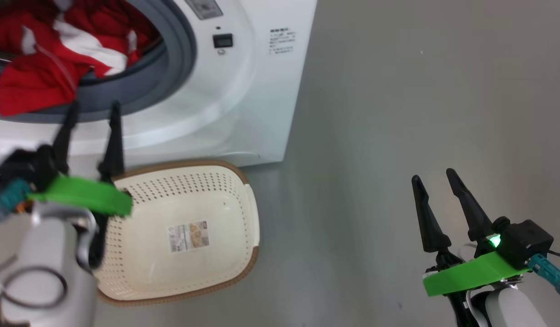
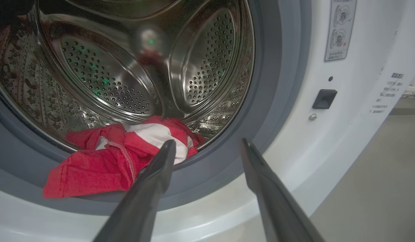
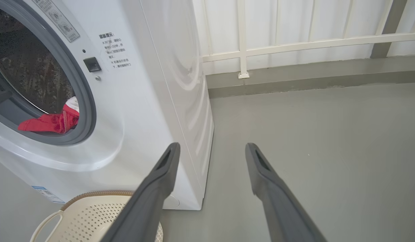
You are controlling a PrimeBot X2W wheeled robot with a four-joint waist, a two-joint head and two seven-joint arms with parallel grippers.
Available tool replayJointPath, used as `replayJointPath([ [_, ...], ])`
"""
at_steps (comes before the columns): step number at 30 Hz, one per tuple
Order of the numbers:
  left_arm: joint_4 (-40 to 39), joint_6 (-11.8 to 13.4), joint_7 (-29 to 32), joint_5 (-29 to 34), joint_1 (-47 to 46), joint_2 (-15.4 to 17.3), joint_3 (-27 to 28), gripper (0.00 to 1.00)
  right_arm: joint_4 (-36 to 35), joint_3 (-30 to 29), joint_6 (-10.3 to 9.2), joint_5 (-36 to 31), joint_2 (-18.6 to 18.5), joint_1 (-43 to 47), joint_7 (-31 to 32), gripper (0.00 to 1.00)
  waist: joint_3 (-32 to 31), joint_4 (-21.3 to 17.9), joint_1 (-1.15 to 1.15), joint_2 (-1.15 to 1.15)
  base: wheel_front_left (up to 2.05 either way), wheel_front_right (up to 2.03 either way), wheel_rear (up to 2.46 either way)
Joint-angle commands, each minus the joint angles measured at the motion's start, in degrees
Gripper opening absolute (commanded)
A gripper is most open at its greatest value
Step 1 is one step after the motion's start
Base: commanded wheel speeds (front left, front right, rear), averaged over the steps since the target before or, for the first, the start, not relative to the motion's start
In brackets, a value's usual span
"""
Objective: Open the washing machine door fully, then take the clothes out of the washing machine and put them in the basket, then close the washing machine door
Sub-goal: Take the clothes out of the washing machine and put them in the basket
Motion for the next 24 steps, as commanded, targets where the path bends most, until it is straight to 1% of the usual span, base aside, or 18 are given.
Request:
replayJointPath([
  [1, 0.1, 0.1, -0.3, 0.5, -2.5, 2.7, 2.1, 1.00, -1.5, 1.3, 0.42, 1.4, -0.4, -1.3, -0.4, 1.00, 2.5, -2.0, 0.00, 0.00, 0.00, 0.00, 0.00],
  [7, 9.0, 0.1, -0.3, 1.2, -13.4, 5.5, 3.1, 1.00, -1.9, 1.7, 0.42, 2.5, -0.4, -3.3, -0.4, 1.00, 6.3, -4.3, 0.00, 0.00, 0.00, 0.00, 0.00],
  [12, 15.1, 0.1, -0.3, 2.2, -20.3, 8.6, 3.1, 1.00, -2.3, 1.9, 0.42, 3.2, -0.4, -4.6, -0.4, 1.00, 8.8, -6.1, 0.00, 0.00, 0.00, 0.00, 0.00],
  [18, 21.4, 0.2, -0.3, 4.6, -27.8, 10.9, 2.4, 1.00, -2.6, 2.2, 0.42, 3.7, -0.4, -5.8, -0.4, 1.00, 11.5, -7.1, 0.00, 0.00, 0.00, 0.00, 0.00],
  [20, 23.4, 0.8, -0.3, 5.1, -30.0, 11.4, 2.4, 1.00, -2.7, 2.5, 0.42, 3.9, -0.4, -6.2, -0.4, 1.00, 12.3, -7.4, 0.00, 0.00, 0.00, 0.00, 0.00],
  [21, 25.3, 1.6, -0.3, 5.7, -32.1, 11.9, 2.4, 1.00, -2.7, 2.7, 0.42, 4.0, -0.4, -6.6, -0.4, 1.00, 13.2, -7.6, 0.00, 0.00, 0.00, 0.00, 0.00],
  [24, 27.6, 1.9, -0.3, 6.3, -34.7, 12.6, 2.2, 1.00, -2.9, 3.1, 0.42, 4.2, -0.4, -7.4, -0.4, 1.00, 14.3, -8.2, 0.00, 0.00, 0.00, 0.00, 0.00],
])
